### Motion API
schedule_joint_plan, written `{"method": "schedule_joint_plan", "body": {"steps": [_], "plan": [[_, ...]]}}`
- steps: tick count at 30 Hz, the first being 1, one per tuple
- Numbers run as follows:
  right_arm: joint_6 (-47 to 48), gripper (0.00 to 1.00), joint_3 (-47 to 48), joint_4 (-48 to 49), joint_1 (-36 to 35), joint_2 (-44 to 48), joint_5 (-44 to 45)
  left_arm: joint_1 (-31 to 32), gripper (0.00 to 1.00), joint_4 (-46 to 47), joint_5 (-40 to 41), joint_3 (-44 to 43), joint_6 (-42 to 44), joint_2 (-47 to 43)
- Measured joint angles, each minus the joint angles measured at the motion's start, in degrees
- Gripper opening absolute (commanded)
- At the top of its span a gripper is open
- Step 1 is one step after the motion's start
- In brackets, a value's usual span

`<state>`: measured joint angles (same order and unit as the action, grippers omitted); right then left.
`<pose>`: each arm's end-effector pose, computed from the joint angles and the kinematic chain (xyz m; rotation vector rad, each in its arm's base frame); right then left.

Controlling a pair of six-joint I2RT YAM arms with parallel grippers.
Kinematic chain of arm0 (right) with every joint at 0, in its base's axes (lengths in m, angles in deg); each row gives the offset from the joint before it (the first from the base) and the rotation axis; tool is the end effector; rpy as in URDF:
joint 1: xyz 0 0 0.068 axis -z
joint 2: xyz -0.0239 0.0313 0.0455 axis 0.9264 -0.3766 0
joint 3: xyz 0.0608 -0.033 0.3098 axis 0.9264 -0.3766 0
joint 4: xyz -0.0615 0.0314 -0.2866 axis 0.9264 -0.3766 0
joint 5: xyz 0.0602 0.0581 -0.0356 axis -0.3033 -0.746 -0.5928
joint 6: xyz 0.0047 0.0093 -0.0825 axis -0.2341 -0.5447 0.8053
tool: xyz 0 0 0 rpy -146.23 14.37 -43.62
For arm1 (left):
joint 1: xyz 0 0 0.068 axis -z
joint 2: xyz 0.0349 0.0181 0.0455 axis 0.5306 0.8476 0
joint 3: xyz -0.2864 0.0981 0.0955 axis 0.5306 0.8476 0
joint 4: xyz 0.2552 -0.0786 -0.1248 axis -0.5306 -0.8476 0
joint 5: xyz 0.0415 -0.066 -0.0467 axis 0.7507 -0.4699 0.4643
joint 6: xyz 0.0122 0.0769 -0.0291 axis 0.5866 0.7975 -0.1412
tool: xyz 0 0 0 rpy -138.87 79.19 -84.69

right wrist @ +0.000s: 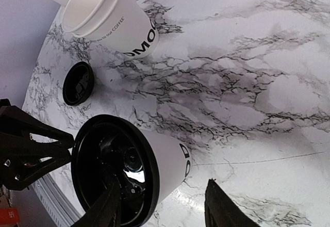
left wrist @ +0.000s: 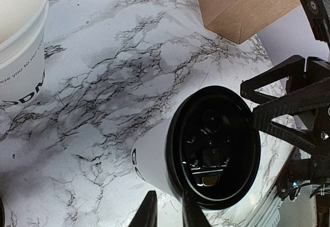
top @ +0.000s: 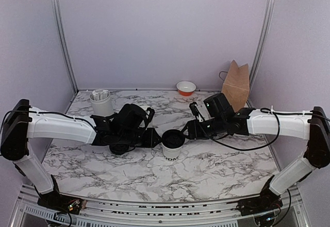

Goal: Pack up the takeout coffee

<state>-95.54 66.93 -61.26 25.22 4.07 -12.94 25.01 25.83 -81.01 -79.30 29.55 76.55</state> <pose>0.2599 0.2606 0.2337 -0.3616 2.4645 0.8498 0.2334 -0.3609 0.2287 0.3542 2.2999 -0.9316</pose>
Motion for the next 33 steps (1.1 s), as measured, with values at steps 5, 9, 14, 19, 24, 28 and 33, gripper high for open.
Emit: {"method": "schedule_joint_plan", "body": {"steps": [5,9,14,19,24,28,33], "plan": [[0.0,0.52,0.0,-0.1,-0.2,0.0,0.0,0.4,0.19,-0.1,0.3,-0.3,0.1,0.1],[0.0,0.50,0.0,-0.1,-0.3,0.0,0.1,0.5,0.19,-0.2,0.7,-0.8,0.2,0.1],[0.0,0.47,0.0,-0.1,-0.7,0.0,0.4,0.7,0.19,-0.6,1.2,-0.9,0.3,0.3],[0.0,0.45,0.0,-0.2,-1.2,0.0,0.4,0.8,0.19,-1.1,1.5,-0.9,0.5,0.7],[0.0,0.42,0.0,-0.2,-1.6,0.0,0.4,1.0,0.19,-2.0,2.0,-1.3,0.7,0.8],[0.0,0.37,0.9,-0.6,-1.9,0.0,0.4,1.1,0.19,-2.3,2.4,-2.0,1.2,1.1],[0.0,0.35,2.5,-0.7,-2.6,0.0,0.4,1.1,0.19,-3.1,2.6,-2.2,1.3,1.1]]}}
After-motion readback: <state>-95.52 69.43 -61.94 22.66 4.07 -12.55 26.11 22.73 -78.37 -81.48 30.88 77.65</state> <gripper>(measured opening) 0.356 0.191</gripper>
